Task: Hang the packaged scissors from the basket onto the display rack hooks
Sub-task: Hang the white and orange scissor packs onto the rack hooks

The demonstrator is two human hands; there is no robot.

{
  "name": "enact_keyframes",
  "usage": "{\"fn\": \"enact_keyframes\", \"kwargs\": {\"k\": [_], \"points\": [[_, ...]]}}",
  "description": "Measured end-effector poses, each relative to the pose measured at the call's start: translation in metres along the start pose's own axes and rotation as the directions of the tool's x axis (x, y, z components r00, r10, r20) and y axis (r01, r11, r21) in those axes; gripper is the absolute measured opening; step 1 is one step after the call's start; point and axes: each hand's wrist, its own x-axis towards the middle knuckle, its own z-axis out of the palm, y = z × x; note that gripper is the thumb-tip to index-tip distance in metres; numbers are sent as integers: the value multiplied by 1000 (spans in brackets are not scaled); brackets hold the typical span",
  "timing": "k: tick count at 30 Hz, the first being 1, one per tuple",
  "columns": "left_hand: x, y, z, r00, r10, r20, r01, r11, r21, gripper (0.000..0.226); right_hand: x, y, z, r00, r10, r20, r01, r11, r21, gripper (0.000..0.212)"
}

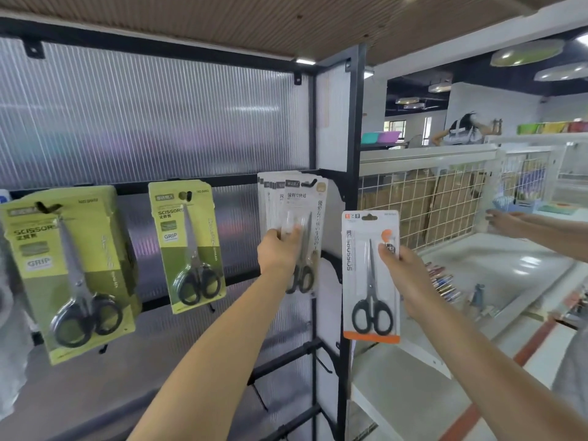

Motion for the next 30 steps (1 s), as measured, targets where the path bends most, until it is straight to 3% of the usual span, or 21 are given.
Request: {"fn": "enact_keyframes", "kwargs": {"k": [9,13,16,21,27,30], "points": [[-25,-38,-46,995,49,87,-58,992,108,26,-28,-12,40,994,-61,88,60,998,8,24],[-49,-67,-86,968,40,247,-41,999,0,31,-56,-19,84,982,-88,166,83,996,36,33],[-69,-89,-126,951,-1,309,28,996,-83,32,-85,-29,125,965,-96,246,77,993,85,22],[-101,-126,-202,971,-127,201,179,948,-264,22,-142,-35,197,911,-112,397,56,987,151,18],[-136,-169,-303,981,-188,42,193,947,-256,22,-225,-51,273,793,-161,587,77,983,164,10],[-155,-186,-358,976,-210,-63,187,949,-254,21,-263,-71,306,747,-235,621,166,972,168,22]]}}
